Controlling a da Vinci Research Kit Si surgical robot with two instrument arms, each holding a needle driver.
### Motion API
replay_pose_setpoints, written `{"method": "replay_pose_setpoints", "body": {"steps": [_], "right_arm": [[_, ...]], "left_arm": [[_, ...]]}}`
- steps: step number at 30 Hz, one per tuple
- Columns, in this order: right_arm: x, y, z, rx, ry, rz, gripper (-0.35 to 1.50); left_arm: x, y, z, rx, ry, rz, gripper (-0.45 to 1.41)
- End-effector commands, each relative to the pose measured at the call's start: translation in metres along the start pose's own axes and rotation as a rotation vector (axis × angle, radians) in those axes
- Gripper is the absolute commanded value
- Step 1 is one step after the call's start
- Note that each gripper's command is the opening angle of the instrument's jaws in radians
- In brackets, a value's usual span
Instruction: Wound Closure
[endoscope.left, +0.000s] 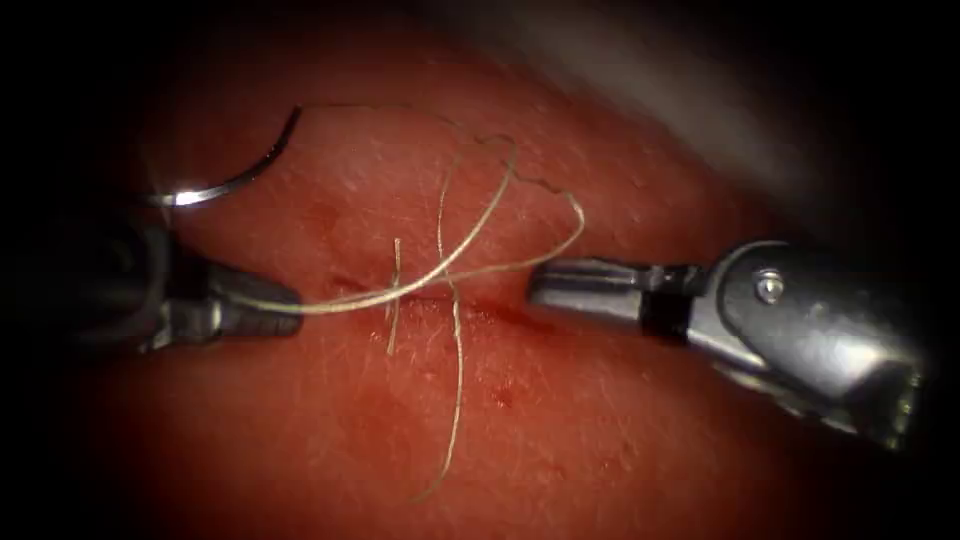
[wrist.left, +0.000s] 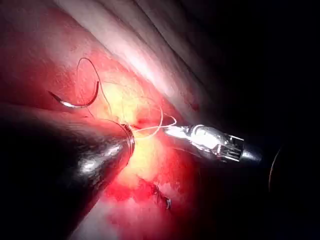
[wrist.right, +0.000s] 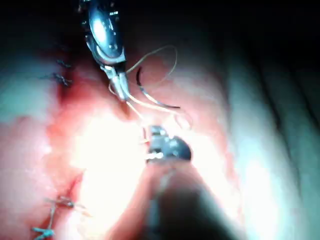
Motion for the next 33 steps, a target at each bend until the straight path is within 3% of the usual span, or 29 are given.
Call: {"method": "replay_pose_setpoints", "body": {"steps": [1, 3, 6, 7, 9, 10, 11, 12, 16, 18, 23, 25, 29, 33], "right_arm": [[0.0006, 0.0011, -0.0012, 0.014, 0.000, 0.010, -0.35], [0.0013, 0.0024, -0.0023, 0.014, -0.005, 0.020, -0.35], [0.0026, 0.0053, -0.0032, 0.003, -0.065, 0.028, 0.29], [0.0026, 0.0053, -0.0032, 0.003, -0.065, 0.028, 0.29], [0.0035, 0.0081, -0.0025, -0.010, -0.173, -0.024, 0.51], [0.0038, 0.0087, -0.0022, -0.018, -0.174, -0.020, 0.56], [0.0042, 0.0093, -0.0016, -0.027, -0.177, -0.014, 0.62], [0.0053, 0.0110, 0.0008, -0.057, -0.209, 0.002, 0.94], [0.0072, 0.0133, 0.0059, -0.054, -0.277, 0.083, 1.16], [0.0081, 0.0134, 0.0090, -0.032, -0.310, 0.076, 1.20], [0.0088, 0.0121, 0.0121, 0.028, -0.314, -0.025, 1.11], [0.0092, 0.0107, 0.0148, 0.115, -0.306, -0.163, 1.03], [0.0085, 0.0090, 0.0167, 0.233, -0.281, -0.302, 0.98], [0.0075, 0.0083, 0.0175, 0.298, -0.314, -0.371, 0.88]], "left_arm": [[-0.0004, 0.0006, 0.0005, 0.006, -0.002, 0.003, -0.35], [-0.0007, 0.0011, 0.0005, 0.013, -0.007, 0.004, -0.35], [-0.0012, 0.0022, 0.0009, 0.022, -0.012, 0.005, -0.35], [-0.0012, 0.0022, 0.0009, 0.022, -0.012, 0.005, -0.35], [-0.0016, 0.0032, 0.0013, 0.028, -0.022, 0.008, -0.35], [-0.0017, 0.0033, 0.0013, 0.029, -0.025, 0.008, -0.35], [-0.0017, 0.0035, 0.0014, 0.029, -0.028, 0.007, -0.35], [-0.0018, 0.0039, 0.0017, 0.032, -0.032, 0.001, -0.35], [-0.0020, 0.0047, 0.0023, 0.042, -0.046, 0.007, -0.35], [-0.0021, 0.0050, 0.0028, 0.035, -0.049, 0.013, -0.35], [-0.0020, 0.0050, 0.0030, 0.037, -0.049, 0.012, -0.35], [-0.0020, 0.0050, 0.0030, 0.036, -0.049, 0.013, -0.35], [-0.0021, 0.0049, 0.0029, 0.035, -0.049, 0.014, -0.35], [-0.0021, 0.0047, 0.0030, 0.034, -0.051, 0.015, -0.35]]}}
